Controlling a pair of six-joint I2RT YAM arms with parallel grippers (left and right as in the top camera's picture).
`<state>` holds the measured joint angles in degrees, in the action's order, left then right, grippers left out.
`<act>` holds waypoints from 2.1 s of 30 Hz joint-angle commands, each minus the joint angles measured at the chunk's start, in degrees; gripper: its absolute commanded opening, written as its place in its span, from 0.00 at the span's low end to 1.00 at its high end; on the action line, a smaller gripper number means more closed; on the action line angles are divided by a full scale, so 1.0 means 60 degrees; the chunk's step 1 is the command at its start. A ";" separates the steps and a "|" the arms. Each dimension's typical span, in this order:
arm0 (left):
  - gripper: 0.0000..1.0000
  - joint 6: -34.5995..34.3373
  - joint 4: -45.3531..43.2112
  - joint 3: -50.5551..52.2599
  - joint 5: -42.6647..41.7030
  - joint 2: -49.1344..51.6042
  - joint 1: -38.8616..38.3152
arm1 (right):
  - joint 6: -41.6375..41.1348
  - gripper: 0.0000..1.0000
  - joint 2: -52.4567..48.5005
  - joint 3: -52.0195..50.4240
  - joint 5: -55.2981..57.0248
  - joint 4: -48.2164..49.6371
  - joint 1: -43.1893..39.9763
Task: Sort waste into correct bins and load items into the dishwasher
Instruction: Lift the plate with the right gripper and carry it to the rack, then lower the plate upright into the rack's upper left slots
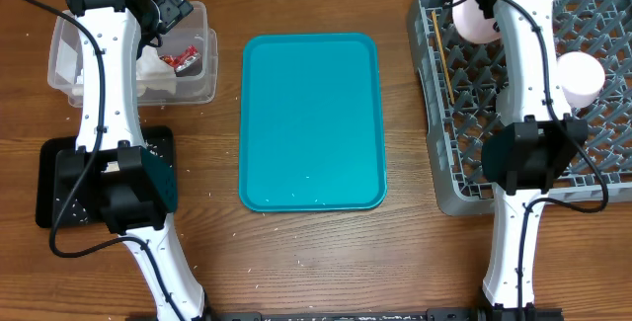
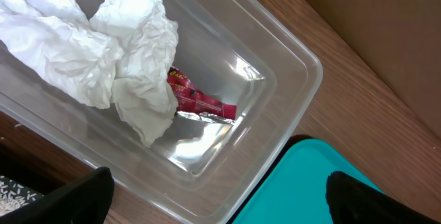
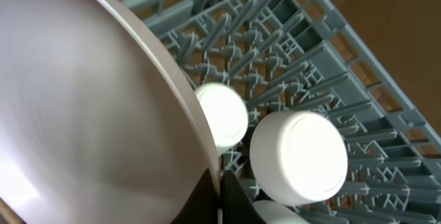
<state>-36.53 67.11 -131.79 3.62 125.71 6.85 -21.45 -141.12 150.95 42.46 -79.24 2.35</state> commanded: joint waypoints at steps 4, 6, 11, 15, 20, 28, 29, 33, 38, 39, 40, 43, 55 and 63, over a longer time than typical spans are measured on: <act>1.00 -0.0131 0.0000 -0.0186 -0.0044 -0.0033 -0.0022 | -0.0186 0.04 -0.0007 -0.0412 0.0273 0.0095 0.0164; 1.00 -0.0127 0.0000 -0.0186 -0.0044 -0.0033 -0.0022 | -0.0186 0.04 0.0036 -0.0364 0.0273 0.0091 0.0244; 1.00 -0.0131 0.0000 -0.0186 -0.0044 -0.0033 -0.0022 | -0.0189 0.14 0.0437 -0.0324 -0.0193 -0.0073 0.0404; 1.00 -0.0127 -0.0004 -0.0186 -0.0044 -0.0033 -0.0022 | -0.0186 0.31 0.1155 -0.0324 -0.1351 -0.0248 0.0412; 1.00 -0.0127 0.0000 -0.0186 -0.0044 -0.0033 -0.0022 | -0.0171 0.49 0.2408 -0.0324 -0.3526 -0.0627 0.0280; 1.00 -0.0131 0.0000 -0.0186 -0.0044 -0.0033 -0.0022 | -0.0069 0.51 0.3410 -0.0331 -0.4517 0.0379 -0.0692; 1.00 -0.0127 -0.0004 -0.0186 -0.0044 -0.0033 -0.0022 | -0.0073 0.39 0.3362 -0.0368 -0.4714 0.0572 -0.0969; 1.00 -0.0131 0.0000 -0.0186 -0.0044 -0.0033 -0.0022 | -0.0076 0.25 0.3075 -0.0488 -0.6663 0.1126 -0.2065; 1.00 -0.0127 -0.0004 -0.0186 -0.0044 -0.0033 -0.0022 | -0.0073 0.15 0.2408 -0.0987 -0.9194 0.1920 -0.3078; 1.00 -0.0131 0.0000 -0.0186 -0.0044 -0.0033 -0.0022 | -0.0073 0.15 0.2211 -0.1089 -0.9486 0.2095 -0.3169; 1.00 -0.0131 0.0000 -0.0186 -0.0044 -0.0033 -0.0022 | -0.0073 0.15 0.2018 -0.1177 -0.9701 0.2248 -0.3213; 1.00 -0.0131 0.0000 -0.0186 -0.0044 -0.0033 -0.0022 | -0.0073 0.13 0.1464 -0.1362 -1.0473 0.2667 -0.3224; 1.00 -0.0131 0.0000 -0.0186 -0.0044 -0.0033 -0.0022 | 0.0860 0.05 0.0688 -0.1574 -1.2109 0.3133 -0.2776; 1.00 -0.0131 0.0000 -0.0186 -0.0044 -0.0033 -0.0022 | 0.1195 0.04 0.1155 -0.1257 -1.5686 0.3085 -0.3016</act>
<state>-36.53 67.13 -131.79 3.62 125.71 6.85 -16.23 -138.28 141.27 -39.94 -60.99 -14.76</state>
